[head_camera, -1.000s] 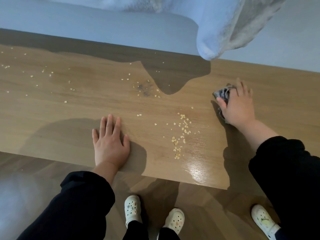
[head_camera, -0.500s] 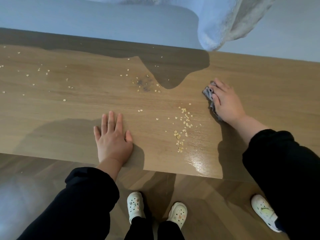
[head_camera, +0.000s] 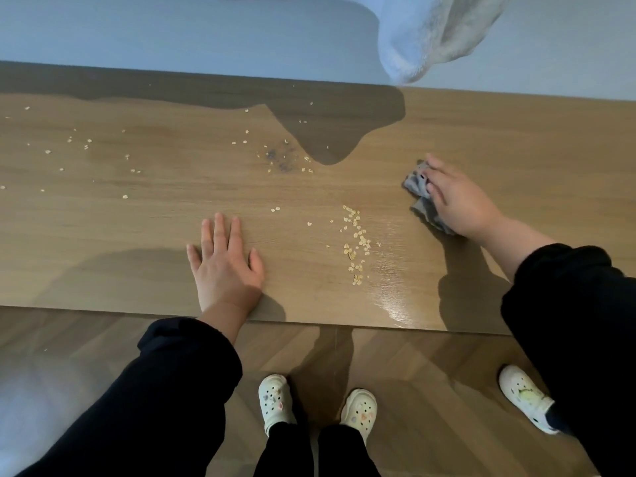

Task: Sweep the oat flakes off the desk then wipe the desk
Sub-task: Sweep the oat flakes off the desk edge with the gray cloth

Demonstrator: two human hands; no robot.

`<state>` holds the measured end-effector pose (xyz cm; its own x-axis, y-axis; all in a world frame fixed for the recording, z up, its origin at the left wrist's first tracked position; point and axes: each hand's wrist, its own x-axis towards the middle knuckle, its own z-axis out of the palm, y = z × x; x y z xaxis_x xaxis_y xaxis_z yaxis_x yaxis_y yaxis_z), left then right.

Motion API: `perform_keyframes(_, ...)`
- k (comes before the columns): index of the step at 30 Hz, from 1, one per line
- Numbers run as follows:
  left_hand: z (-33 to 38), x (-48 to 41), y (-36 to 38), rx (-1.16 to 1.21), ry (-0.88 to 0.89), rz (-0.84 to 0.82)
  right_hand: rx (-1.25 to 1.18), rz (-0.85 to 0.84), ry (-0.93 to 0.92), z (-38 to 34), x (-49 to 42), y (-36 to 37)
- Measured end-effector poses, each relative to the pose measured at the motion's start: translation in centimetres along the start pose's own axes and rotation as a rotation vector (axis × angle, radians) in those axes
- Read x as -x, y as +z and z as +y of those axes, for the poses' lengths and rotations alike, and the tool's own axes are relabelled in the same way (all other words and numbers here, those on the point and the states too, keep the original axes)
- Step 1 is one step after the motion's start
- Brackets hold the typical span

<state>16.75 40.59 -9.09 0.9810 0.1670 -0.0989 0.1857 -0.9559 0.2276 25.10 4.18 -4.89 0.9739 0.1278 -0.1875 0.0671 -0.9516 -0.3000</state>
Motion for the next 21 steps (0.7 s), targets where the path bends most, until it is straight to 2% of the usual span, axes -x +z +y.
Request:
perform_keyframes(5, -0.1, -0.1, 0.1, -0.025, 0.002, -0.011, -0.028, 0.174, 0.182, -1.5, 3.7, 2.4)
perform_keyframes(9, 0.1, -0.1, -0.1, -0.038, -0.006, -0.02, -0.044, 0.182, 0.153, -7.5, 5.4, 5.6)
perform_keyframes(12, 0.1, -0.1, -0.2, -0.065, 0.002, -0.035, -0.055, 0.181, 0.154, -9.3, 6.6, 6.8)
perform_keyframes(14, 0.0, -0.1, -0.2, -0.068, 0.006, -0.043, -0.052, 0.196, 0.244, -8.6, 7.7, 6.6)
perform_keyframes(19, 0.1, -0.1, 0.0, -0.1, 0.023, -0.066, -0.104, 0.384, 0.624, -8.8, 9.4, 6.9)
perform_keyframes(21, 0.0, -0.2, -0.1, -0.115, 0.037, -0.084, -0.122, 0.364, 0.717, -11.2, 8.5, 7.4)
